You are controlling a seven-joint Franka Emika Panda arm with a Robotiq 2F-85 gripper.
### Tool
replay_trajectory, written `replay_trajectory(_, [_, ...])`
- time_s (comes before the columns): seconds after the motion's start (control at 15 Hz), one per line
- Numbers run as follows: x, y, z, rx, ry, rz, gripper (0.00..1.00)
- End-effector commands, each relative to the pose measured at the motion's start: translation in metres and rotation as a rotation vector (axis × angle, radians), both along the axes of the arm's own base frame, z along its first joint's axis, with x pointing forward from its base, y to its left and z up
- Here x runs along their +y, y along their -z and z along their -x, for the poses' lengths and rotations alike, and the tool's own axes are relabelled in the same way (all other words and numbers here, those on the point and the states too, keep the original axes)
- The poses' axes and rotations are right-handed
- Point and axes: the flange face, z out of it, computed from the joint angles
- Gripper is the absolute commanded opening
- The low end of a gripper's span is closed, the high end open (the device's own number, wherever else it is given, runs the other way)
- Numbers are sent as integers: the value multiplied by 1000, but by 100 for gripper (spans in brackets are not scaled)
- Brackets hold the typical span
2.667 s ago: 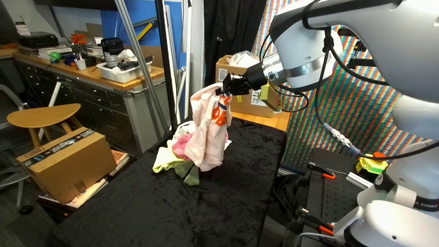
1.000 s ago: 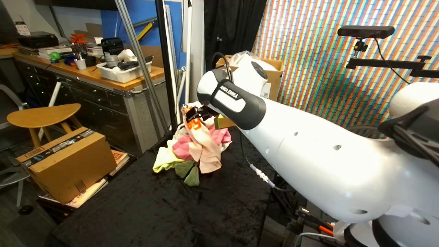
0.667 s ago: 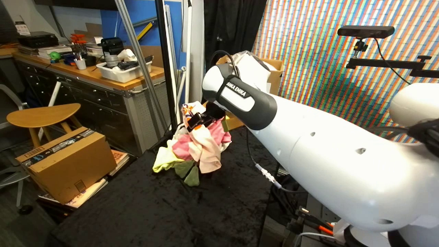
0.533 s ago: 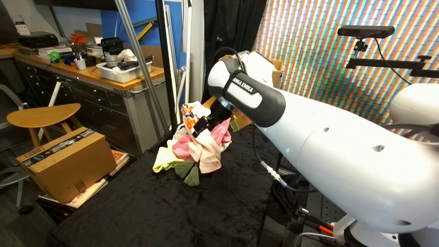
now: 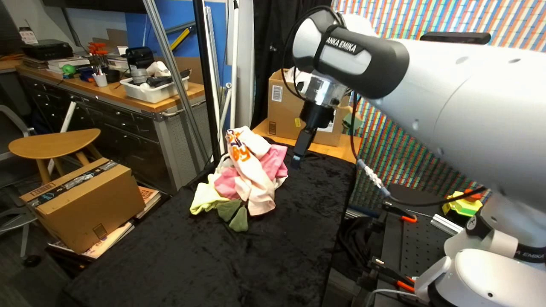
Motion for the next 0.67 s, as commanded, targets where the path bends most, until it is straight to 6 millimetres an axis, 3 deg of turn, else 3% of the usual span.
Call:
replay_trajectory(0.0, [-19, -42, 25, 81, -94, -10, 100])
replay_trajectory(0.6, [-57, -104, 85, 156, -221, 74, 100])
